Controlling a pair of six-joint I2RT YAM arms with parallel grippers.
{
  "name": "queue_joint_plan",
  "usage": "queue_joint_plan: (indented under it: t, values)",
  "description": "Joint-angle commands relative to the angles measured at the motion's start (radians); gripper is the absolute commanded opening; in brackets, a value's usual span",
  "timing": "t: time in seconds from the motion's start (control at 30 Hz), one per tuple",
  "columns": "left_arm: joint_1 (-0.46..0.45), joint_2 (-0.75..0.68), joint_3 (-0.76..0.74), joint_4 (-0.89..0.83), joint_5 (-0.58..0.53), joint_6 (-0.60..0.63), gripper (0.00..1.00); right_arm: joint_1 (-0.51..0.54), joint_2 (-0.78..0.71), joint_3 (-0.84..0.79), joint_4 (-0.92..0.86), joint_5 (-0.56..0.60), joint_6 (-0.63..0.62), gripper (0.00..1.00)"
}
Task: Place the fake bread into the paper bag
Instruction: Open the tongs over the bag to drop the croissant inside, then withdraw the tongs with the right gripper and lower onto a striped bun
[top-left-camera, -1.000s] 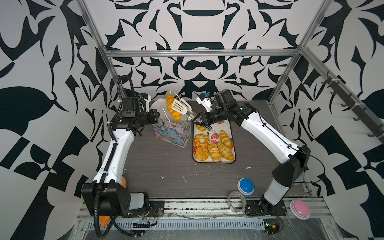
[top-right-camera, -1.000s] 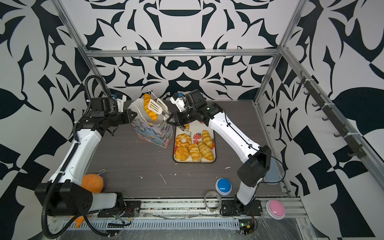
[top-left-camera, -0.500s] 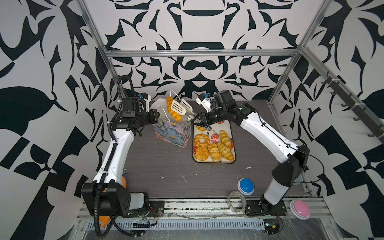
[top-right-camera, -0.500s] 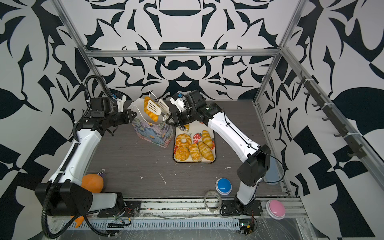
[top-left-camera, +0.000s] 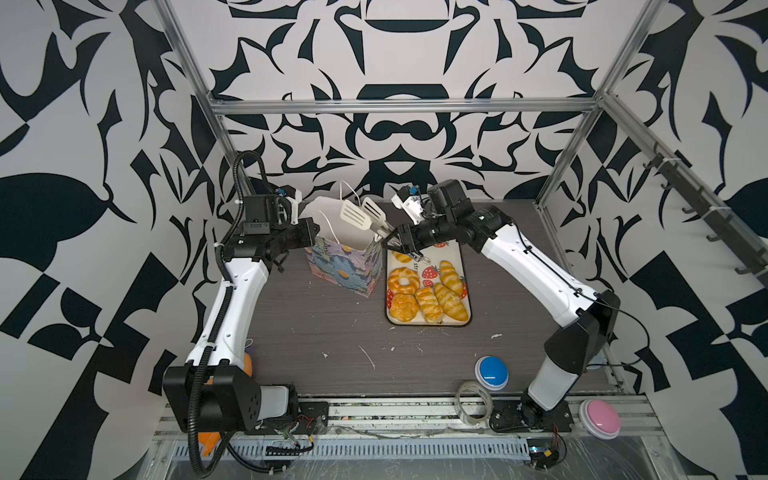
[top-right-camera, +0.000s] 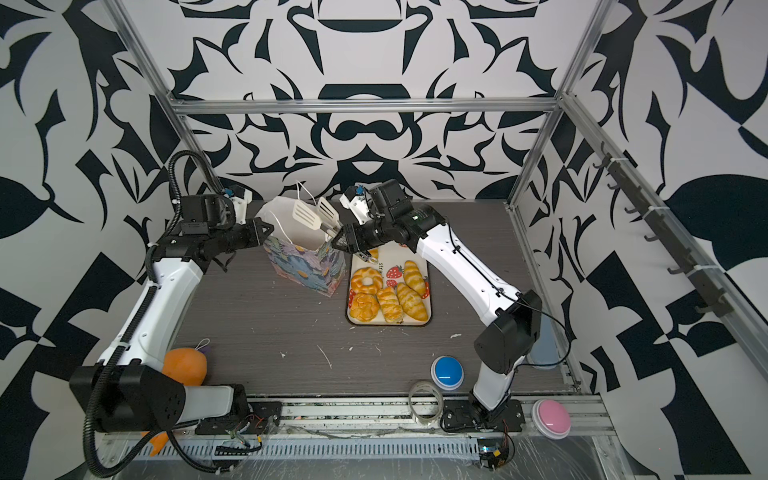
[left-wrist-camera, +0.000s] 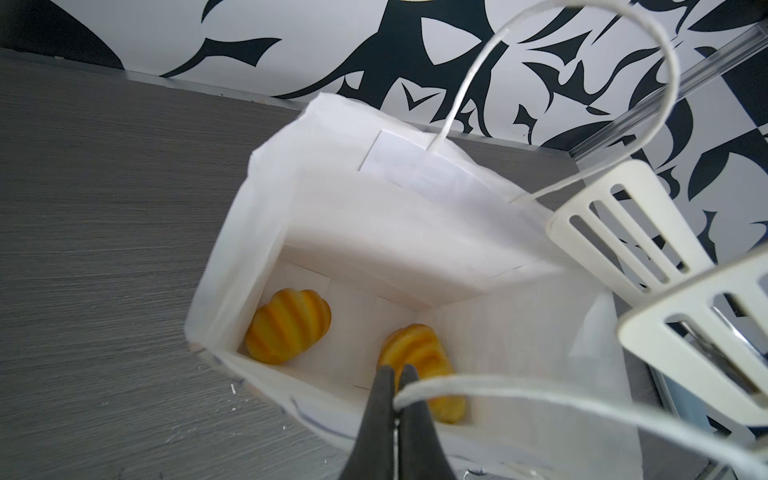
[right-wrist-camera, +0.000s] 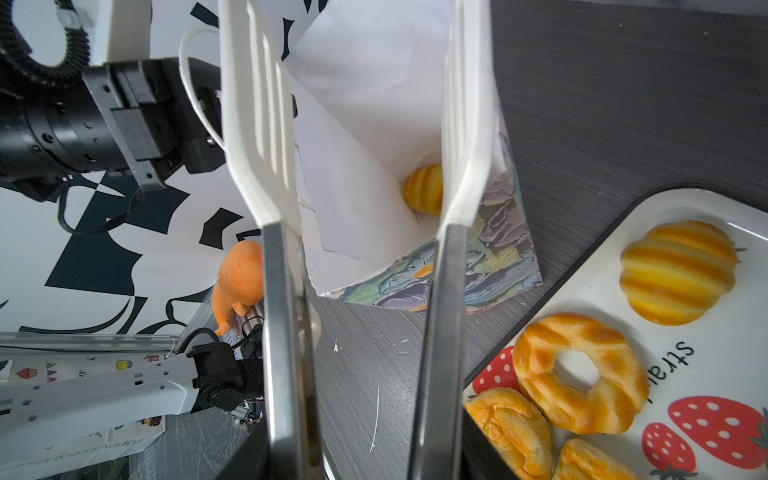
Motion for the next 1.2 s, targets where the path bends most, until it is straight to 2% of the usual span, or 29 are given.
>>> queue_joint_plan:
  t: [0.0, 0.23, 0.6, 0.9, 1.17]
  values:
    - [0.005, -0.027, -0.017, -0.004, 0.008, -0.006, 0.00, 0.003, -0.091, 0.051, 0.024, 0.033, -0.037, 0.53]
    - [0.004, -0.027, -0.017, -0.005, 0.011, -0.006, 0.00, -0.037, -0.163, 0.027, -0.002, 0.093, -0.064, 0.52]
    - [0.004, -0.027, -0.018, -0.003, 0.013, -0.009, 0.00, -0.221, -0.244, -0.076, 0.029, 0.044, -0.041, 0.51]
    - [0.005, -0.023, -0.018, -0.001, 0.017, -0.011, 0.00, -0.315, -0.203, -0.163, 0.076, 0.051, 0.007, 0.51]
    - [0.005, -0.024, -0.018, -0.002, 0.017, -0.011, 0.00, -0.325, -0.105, -0.207, 0.049, 0.096, 0.013, 0.51]
